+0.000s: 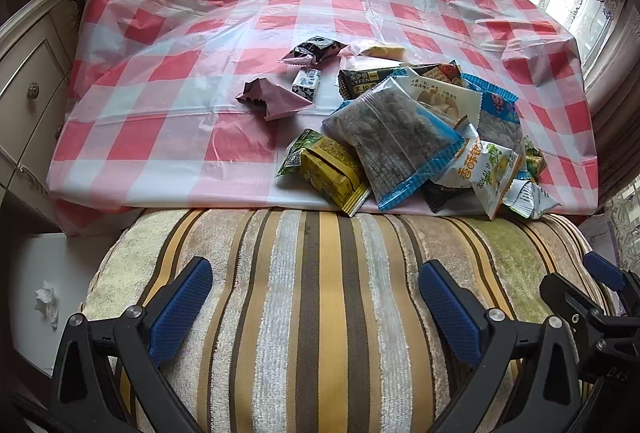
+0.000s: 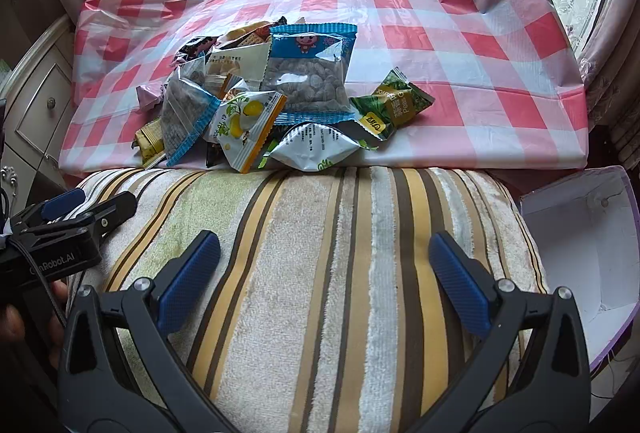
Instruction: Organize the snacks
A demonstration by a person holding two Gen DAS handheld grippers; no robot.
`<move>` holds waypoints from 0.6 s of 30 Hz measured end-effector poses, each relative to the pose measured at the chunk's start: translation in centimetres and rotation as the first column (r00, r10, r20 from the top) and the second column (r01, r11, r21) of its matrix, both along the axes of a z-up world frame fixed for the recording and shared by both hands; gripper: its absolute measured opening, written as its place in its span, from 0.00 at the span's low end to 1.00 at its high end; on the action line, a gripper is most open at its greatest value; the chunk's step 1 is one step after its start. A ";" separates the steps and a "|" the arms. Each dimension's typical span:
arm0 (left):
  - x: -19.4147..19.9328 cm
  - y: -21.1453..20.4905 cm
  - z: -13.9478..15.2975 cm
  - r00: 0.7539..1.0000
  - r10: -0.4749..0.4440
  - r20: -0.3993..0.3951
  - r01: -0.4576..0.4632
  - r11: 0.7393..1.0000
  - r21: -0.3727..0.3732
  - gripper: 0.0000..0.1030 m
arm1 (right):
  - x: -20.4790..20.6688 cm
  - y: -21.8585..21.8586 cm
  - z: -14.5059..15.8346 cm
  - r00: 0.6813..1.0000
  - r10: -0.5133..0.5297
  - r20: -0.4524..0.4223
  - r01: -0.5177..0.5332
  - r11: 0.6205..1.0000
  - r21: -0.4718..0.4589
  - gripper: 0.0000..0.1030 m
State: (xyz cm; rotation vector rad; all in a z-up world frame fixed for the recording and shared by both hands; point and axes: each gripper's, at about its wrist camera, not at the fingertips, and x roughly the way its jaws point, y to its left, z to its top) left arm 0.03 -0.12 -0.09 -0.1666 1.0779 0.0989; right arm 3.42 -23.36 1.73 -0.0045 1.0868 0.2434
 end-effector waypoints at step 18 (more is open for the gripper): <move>0.2 0.0 0.2 1.000 0.001 0.016 -0.001 1.000 0.006 1.00 | 0.3 0.5 -0.3 1.000 0.006 0.013 -0.005 0.999 -0.033 1.00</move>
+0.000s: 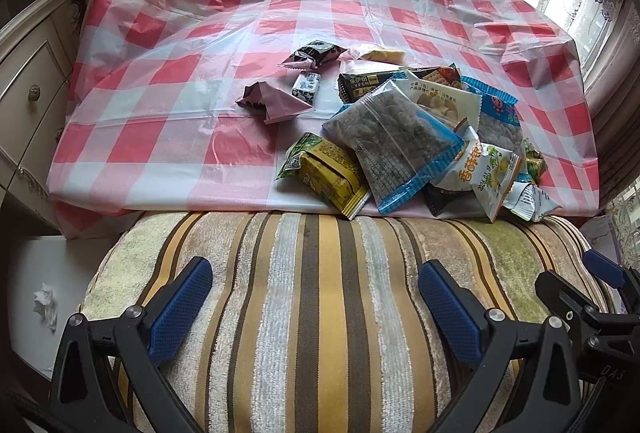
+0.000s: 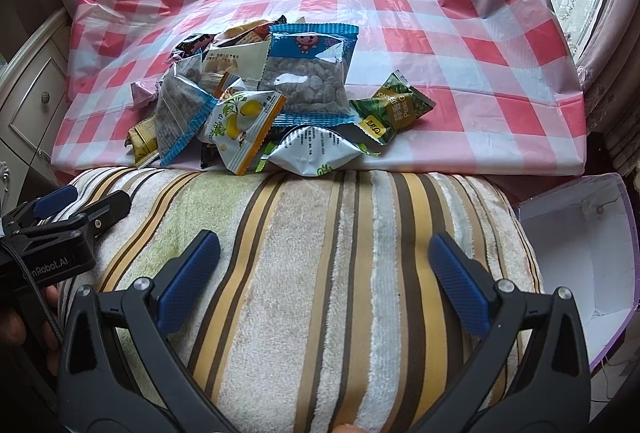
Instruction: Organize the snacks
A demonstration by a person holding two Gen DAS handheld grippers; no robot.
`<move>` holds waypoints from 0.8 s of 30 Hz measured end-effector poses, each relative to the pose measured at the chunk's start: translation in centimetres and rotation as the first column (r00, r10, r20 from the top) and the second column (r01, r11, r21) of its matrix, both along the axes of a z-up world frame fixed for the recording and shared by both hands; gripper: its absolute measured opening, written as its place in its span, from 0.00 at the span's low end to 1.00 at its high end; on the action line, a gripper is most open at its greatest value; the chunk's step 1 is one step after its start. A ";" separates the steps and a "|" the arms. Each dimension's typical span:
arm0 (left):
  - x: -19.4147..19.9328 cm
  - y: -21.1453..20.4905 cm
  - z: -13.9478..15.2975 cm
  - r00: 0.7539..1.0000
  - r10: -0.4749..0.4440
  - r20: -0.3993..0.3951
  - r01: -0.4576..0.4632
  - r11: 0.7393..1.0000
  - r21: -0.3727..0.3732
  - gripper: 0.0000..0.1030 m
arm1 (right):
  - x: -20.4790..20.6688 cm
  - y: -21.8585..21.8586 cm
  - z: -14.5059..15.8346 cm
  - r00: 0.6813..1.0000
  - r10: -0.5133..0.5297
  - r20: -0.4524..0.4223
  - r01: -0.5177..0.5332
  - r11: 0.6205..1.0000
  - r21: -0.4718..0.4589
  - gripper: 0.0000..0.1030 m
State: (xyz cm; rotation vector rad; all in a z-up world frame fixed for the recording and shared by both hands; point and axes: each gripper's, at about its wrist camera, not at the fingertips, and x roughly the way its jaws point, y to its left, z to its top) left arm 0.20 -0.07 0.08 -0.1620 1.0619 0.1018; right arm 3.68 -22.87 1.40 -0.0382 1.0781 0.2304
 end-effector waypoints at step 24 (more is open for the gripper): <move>-0.1 -0.1 -0.1 1.000 0.000 0.001 0.000 1.000 0.002 1.00 | -0.1 0.0 -0.1 1.000 -0.001 0.001 0.001 1.000 0.001 1.00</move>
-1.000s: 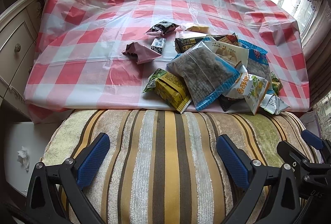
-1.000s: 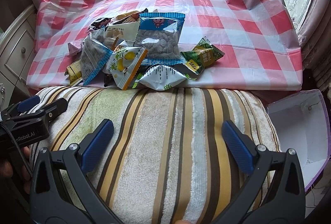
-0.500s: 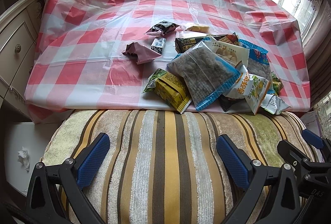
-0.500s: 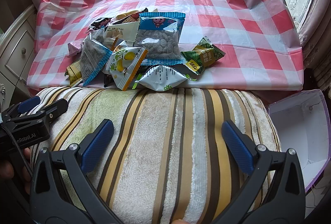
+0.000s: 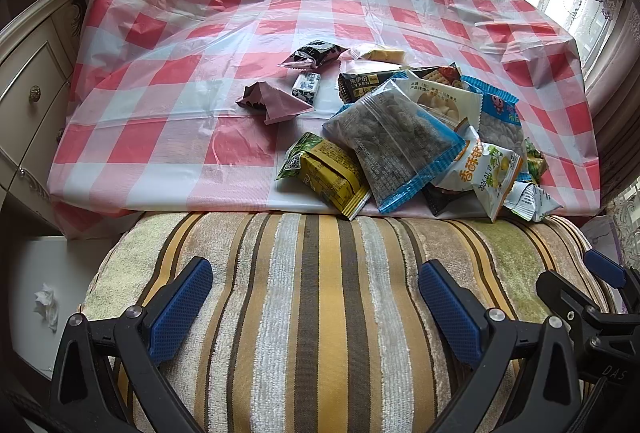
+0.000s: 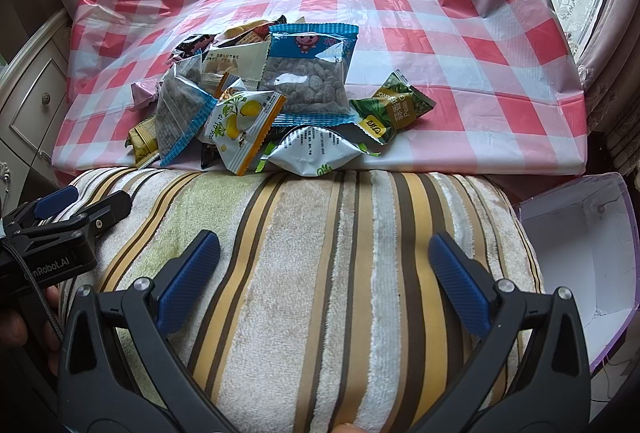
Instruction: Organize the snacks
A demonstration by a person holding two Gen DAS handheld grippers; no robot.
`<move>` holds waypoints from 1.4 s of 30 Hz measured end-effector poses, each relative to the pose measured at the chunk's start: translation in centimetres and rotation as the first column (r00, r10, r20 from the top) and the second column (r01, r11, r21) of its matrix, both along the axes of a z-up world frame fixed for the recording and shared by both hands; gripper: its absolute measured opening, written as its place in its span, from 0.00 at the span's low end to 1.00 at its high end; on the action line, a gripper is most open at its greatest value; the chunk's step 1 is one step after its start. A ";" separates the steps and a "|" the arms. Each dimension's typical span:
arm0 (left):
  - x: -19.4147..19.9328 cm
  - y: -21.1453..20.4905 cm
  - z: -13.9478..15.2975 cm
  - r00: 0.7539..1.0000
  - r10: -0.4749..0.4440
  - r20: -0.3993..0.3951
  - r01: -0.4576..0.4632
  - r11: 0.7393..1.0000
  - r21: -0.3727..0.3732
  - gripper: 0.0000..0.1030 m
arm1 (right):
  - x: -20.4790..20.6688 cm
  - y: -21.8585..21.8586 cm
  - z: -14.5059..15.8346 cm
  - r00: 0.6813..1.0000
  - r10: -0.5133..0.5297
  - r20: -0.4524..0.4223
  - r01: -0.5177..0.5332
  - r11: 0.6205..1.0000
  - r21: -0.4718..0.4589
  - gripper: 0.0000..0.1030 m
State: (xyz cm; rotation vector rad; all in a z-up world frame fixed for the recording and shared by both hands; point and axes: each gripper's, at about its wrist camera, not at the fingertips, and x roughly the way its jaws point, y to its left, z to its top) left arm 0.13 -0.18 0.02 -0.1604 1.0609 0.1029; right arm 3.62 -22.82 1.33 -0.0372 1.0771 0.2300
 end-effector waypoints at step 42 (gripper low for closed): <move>2.3 0.7 0.1 0.999 -0.018 0.040 0.022 0.995 -0.101 0.90 | 3.7 -1.2 -0.5 0.998 0.034 -0.061 -0.028 0.995 0.101 1.00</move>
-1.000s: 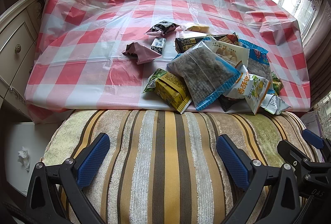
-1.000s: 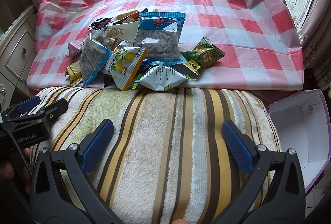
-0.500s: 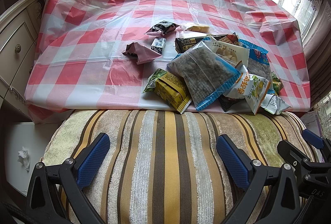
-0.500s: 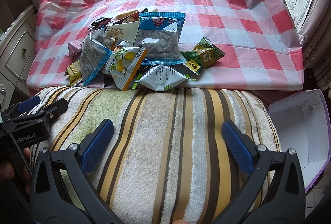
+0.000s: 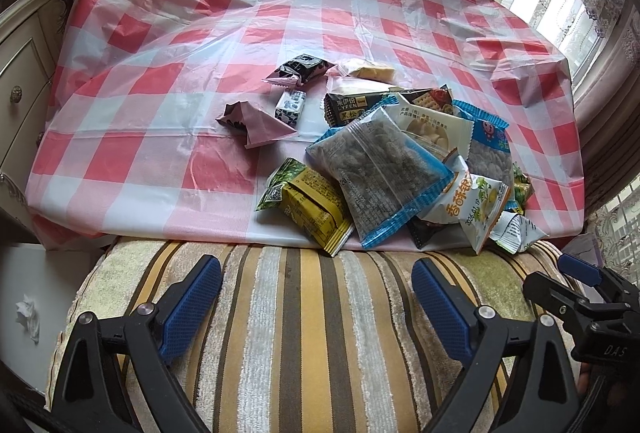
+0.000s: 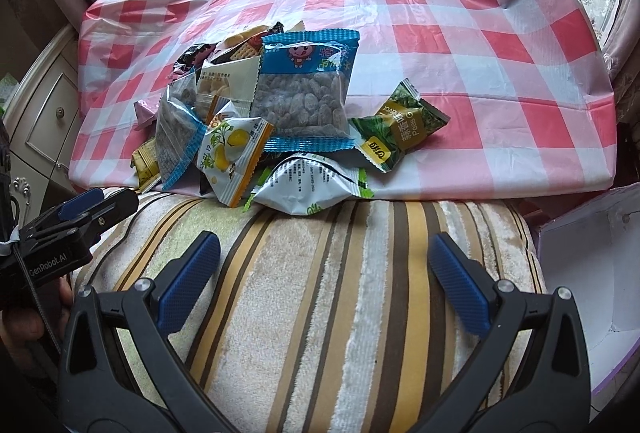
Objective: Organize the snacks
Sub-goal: 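Grasp the clear blue-trimmed seed bag with the left tool while the right tool grasps the white-green pouch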
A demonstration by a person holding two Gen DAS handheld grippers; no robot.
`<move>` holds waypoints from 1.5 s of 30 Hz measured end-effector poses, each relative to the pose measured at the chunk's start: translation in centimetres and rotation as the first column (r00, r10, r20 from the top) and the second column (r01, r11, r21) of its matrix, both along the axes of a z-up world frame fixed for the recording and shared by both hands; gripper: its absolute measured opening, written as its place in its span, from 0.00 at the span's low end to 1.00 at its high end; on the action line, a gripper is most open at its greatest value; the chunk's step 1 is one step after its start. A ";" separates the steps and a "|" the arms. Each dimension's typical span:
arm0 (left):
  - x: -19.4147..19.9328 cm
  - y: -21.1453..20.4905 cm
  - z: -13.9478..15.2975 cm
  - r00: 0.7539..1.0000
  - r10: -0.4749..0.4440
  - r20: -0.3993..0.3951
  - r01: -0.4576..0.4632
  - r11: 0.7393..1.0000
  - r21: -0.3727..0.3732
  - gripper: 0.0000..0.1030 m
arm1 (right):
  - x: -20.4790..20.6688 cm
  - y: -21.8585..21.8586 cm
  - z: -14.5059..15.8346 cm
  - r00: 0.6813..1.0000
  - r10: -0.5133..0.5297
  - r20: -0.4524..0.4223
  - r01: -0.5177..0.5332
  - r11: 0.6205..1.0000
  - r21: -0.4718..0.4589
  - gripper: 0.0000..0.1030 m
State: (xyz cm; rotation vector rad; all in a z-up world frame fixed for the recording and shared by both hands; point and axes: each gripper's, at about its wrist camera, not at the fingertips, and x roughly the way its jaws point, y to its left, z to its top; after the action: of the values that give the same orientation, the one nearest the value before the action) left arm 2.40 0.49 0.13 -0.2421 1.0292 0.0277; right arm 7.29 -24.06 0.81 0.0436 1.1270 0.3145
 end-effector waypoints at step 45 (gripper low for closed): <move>5.9 0.1 -0.6 0.999 0.051 -0.006 -0.050 0.934 -0.353 0.49 | 1.2 0.9 0.0 0.996 0.089 -0.028 -0.085 0.988 0.131 0.49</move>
State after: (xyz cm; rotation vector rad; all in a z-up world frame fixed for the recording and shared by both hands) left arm 8.27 0.56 -0.47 -0.5969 1.0207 -0.1128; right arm 8.49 -23.16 0.81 0.1149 1.1430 0.4661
